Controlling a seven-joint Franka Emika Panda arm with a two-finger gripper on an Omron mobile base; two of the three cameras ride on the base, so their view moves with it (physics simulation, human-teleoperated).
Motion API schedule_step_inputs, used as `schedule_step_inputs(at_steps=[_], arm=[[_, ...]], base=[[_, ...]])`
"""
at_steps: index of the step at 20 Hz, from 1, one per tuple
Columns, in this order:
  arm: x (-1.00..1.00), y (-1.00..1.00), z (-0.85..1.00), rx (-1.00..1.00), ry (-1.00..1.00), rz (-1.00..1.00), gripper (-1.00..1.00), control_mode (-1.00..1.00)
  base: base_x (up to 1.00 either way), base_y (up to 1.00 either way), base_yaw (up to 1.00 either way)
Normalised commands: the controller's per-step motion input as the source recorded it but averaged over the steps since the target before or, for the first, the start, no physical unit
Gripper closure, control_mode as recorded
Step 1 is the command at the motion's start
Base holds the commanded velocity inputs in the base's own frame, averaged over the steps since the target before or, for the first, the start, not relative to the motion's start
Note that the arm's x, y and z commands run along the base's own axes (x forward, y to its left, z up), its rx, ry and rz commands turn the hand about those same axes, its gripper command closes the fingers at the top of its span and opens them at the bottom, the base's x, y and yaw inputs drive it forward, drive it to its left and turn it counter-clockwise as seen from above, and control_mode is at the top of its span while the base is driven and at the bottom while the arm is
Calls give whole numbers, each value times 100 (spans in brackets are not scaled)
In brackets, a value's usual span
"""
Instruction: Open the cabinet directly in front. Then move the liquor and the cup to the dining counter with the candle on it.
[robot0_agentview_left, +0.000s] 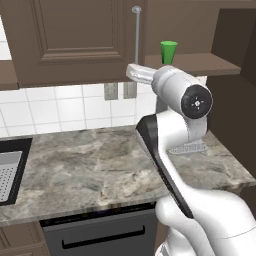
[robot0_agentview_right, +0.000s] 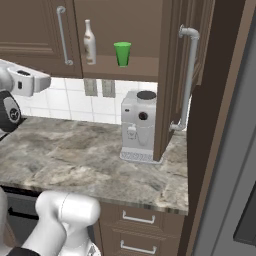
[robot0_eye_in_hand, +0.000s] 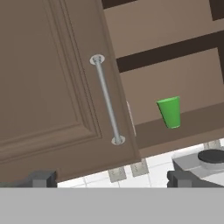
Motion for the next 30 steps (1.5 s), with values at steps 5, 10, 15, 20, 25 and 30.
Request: schedule_step_inputs(at_steps=[5, 10, 15, 20, 25, 30], arm=[[54, 0, 41, 0, 4, 2, -100, -100], [42, -6, 34, 3, 3, 0, -100, -100], [31, -6, 17, 1, 6, 6, -100, -100], [16, -24, 0, 0, 4, 19, -100, -100], [2, -11, 0, 0, 9, 22, -100, -100], [0, 6, 0, -5, 16, 7, -100, -100]], base=[[0, 0, 0], [0, 0, 0], [0, 0, 0], [0, 0, 0], [0, 0, 0], [0, 0, 0]])
